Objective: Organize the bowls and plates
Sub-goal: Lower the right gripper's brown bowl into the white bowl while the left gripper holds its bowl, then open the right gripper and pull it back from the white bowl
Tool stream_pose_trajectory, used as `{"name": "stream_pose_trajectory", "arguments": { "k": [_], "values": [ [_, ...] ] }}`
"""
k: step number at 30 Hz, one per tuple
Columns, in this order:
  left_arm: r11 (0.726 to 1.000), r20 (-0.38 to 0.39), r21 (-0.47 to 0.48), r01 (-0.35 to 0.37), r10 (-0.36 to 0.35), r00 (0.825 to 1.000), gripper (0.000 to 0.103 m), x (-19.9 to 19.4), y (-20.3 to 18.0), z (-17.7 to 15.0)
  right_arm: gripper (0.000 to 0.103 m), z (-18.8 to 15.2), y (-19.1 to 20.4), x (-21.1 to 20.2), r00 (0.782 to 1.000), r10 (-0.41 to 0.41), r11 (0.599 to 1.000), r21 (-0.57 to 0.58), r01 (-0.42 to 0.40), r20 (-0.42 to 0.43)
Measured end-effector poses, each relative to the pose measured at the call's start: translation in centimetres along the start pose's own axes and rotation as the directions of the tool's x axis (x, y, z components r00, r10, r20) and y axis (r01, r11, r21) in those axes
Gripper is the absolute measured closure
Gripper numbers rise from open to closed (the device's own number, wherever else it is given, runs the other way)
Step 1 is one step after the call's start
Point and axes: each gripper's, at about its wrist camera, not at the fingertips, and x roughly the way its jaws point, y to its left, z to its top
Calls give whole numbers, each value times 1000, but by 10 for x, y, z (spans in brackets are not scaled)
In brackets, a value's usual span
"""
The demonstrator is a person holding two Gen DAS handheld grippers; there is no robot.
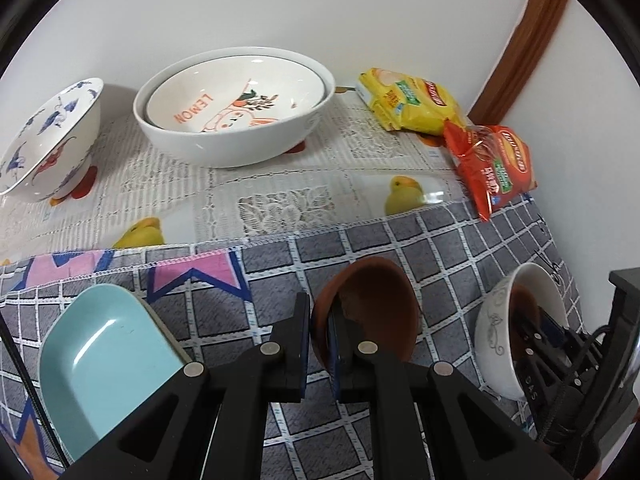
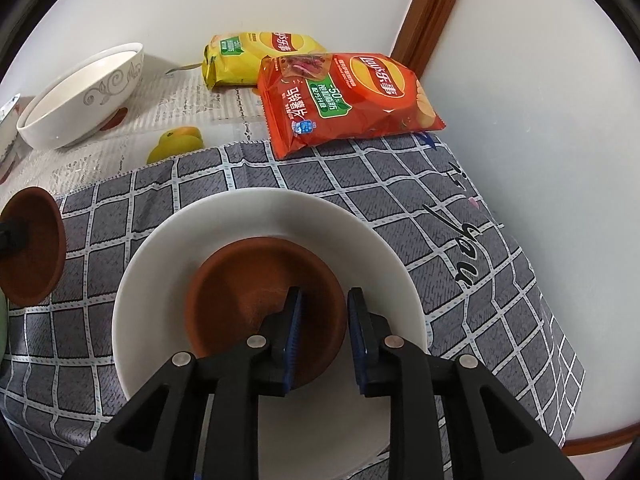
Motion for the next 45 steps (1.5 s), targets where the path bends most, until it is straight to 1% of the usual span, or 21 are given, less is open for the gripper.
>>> {"name": "stream_pose_trajectory", "arguments": {
  "k": [5,9,12,16,19,22,27,31,34,36,39,41,45],
  "values": [
    [1000,-10,9,11,-11,1000,94,-1,-4,-1,80,-1,0,-3,1000,0,1000,-1,0,0],
    [1000,-10,24,18,-18,1000,94,-2,-12,-4,79,-3,-2,-8,1000,15,1000,4,-15,9],
    [999,-12,36,27,-27,1000,94,-2,-18,-5,75,-6,-3,-12,999,30,999,10,-30,20],
    [998,-6,50,30,-30,1000,94,-5,-23,-7,74,-7,-7,-17,999,43,999,17,-43,24],
    [998,2,60,31,-32,999,94,-9,-27,-8,73,-9,-7,-20,999,38,999,17,-38,20],
    [998,8,60,34,-34,999,94,-12,-29,-10,73,-11,-10,-25,998,58,998,23,-58,19],
    [996,19,79,44,-46,999,94,-19,-37,-13,73,-14,-15,-35,997,69,997,29,-70,33],
    [995,35,80,60,-63,997,94,-32,-37,-13,73,-19,-32,-53,991,127,990,60,-130,52],
    [995,59,80,65,-70,996,94,-45,-37,-13,73,-24,-48,-70,988,129,988,75,-135,80],
    [994,77,85,63,-70,995,94,-55,-39,-15,73,-28,-63,-82,983,155,981,99,-164,99],
    [995,77,80,67,-74,994,94,-65,-42,-17,72,-34,-84,-96,972,201,965,148,-218,122],
    [994,78,76,72,-78,994,94,-71,-45,-18,72,-38,-94,-102,970,205,959,172,-226,135],
    [993,83,89,78,-86,993,94,-84,-55,-21,70,-48,-103,-109,962,233,952,169,-255,140]
  ]
}}
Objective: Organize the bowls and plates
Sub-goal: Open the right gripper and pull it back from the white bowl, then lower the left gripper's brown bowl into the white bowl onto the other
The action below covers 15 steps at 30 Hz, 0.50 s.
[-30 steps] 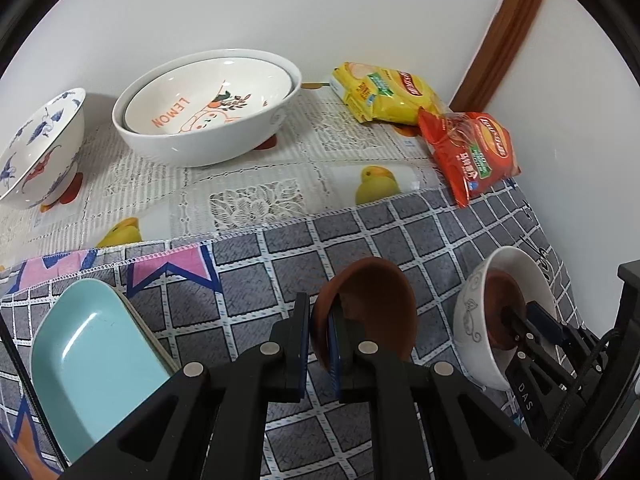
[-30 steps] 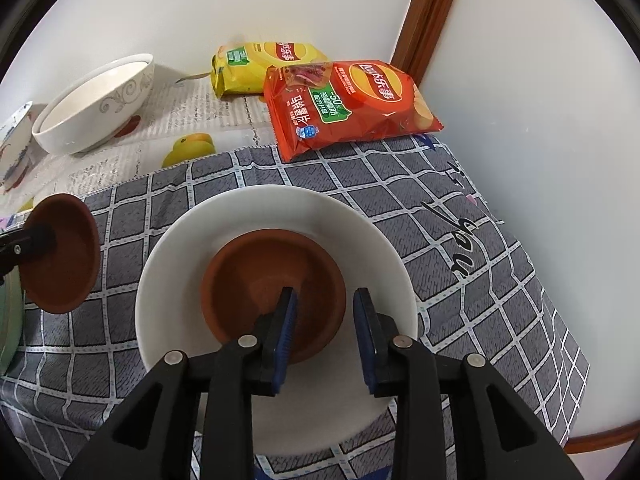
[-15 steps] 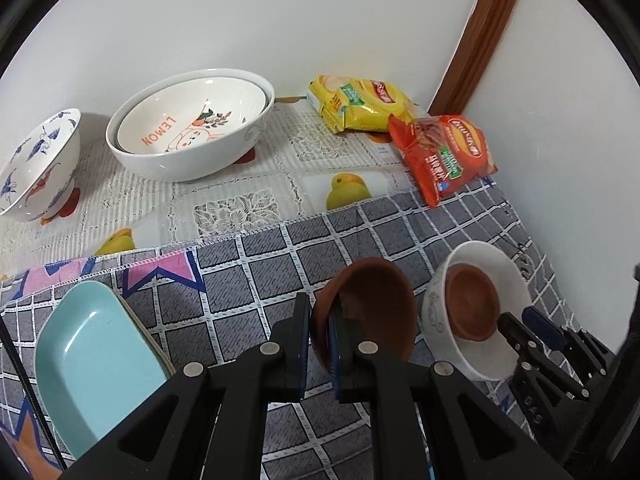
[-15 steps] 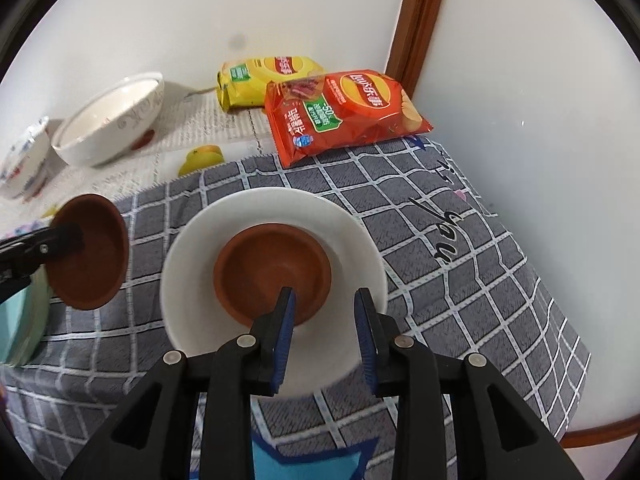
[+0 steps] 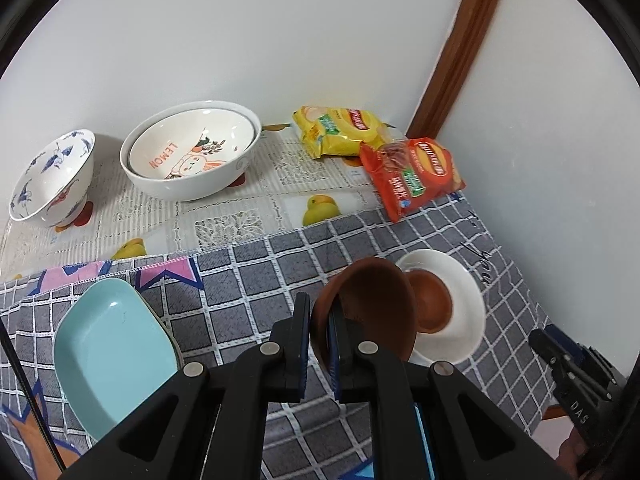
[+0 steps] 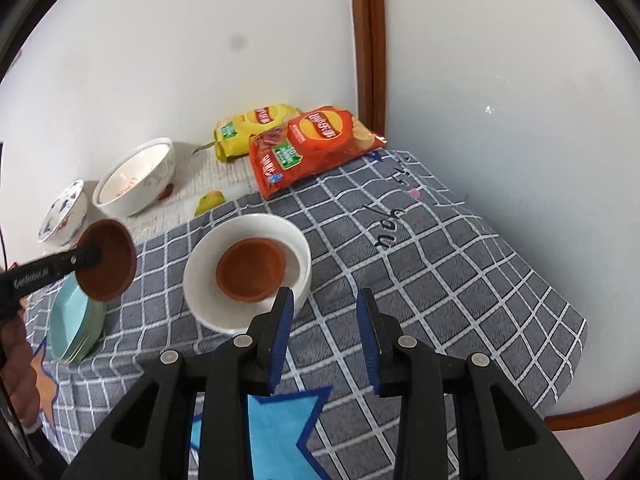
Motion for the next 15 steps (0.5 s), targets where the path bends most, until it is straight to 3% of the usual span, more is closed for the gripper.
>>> {"name": "stream_pose_trajectory", "arguments": {
  "k": [15],
  "values": [
    [1000,-3,-26,14,-14,1000,94,-7,-48,-11,64,-19,-28,-30,1000,13,999,-34,-12,11]
  ]
}}
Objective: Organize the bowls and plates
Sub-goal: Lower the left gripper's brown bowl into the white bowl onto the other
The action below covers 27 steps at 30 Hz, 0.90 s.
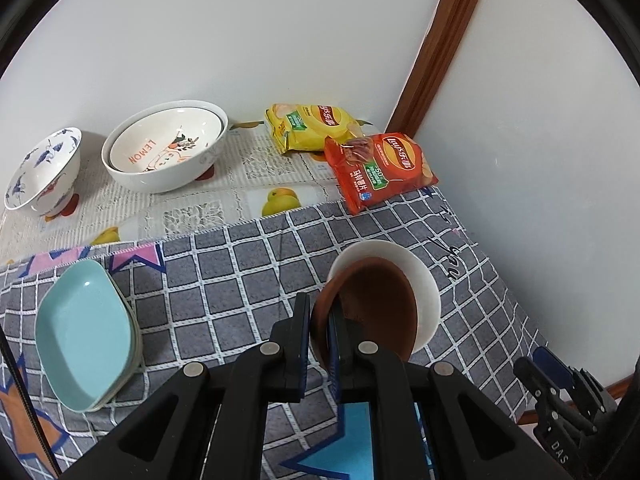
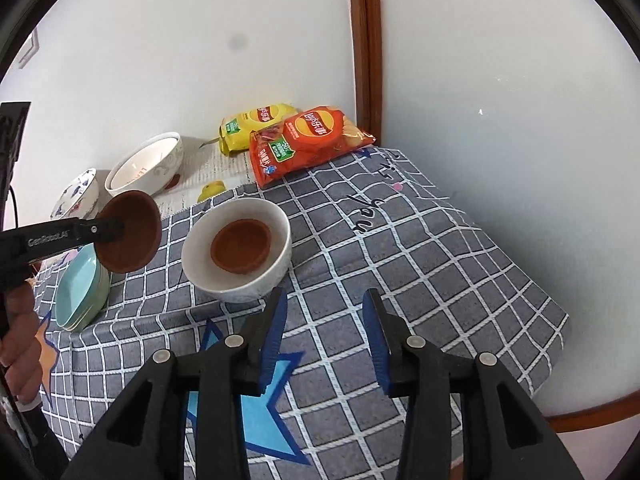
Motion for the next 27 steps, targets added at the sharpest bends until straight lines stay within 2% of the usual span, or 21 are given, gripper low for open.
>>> {"name": "stream_pose_trajectory", "arguments": {
  "k": [8,27],
  "values": [
    [1000,-6,-3,-23,23,1000,94,1,-19,-4,63,-5,-14,2,1000,25,1000,15,-25,-3],
    [1000,-25,26,-7,7,1000,94,20,-36,-4,63,-3,-31,10,1000,21,998,64,-21,7]
  ]
}}
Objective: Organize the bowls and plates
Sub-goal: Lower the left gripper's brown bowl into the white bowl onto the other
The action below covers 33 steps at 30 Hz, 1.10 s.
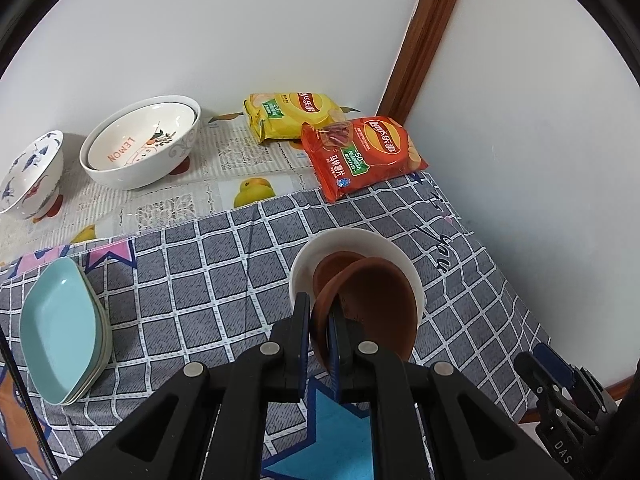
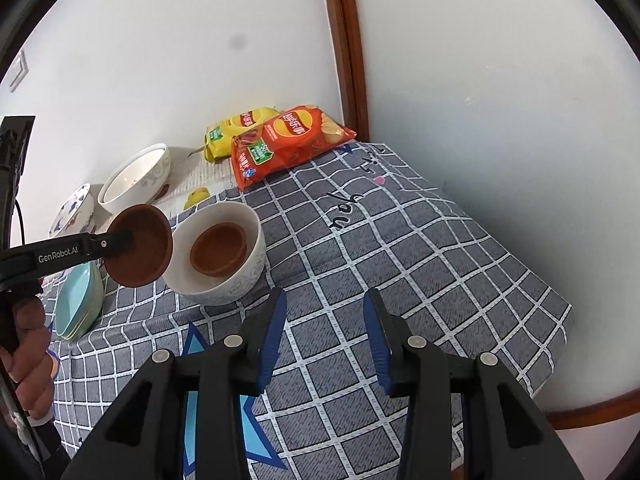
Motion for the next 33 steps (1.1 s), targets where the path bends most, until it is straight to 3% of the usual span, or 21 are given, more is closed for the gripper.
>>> {"name": "stream_pose_trajectory", "arguments": {
  "k": [8,24,33],
  "values": [
    [999,-22,-11,36,-37,999,94,12,0,9,63,4,-3,4,1000,0,1000,14,0,5],
    [1000,-87,-10,26,-26,996,94,58,-1,16,63,3,-10,29,1000,-2,1000,18,3,-30],
    [999,-78,43,23,-20,997,94,72,-8,20,63,3,-8,47,998,4,1000,9,-3,-56]
  ]
}}
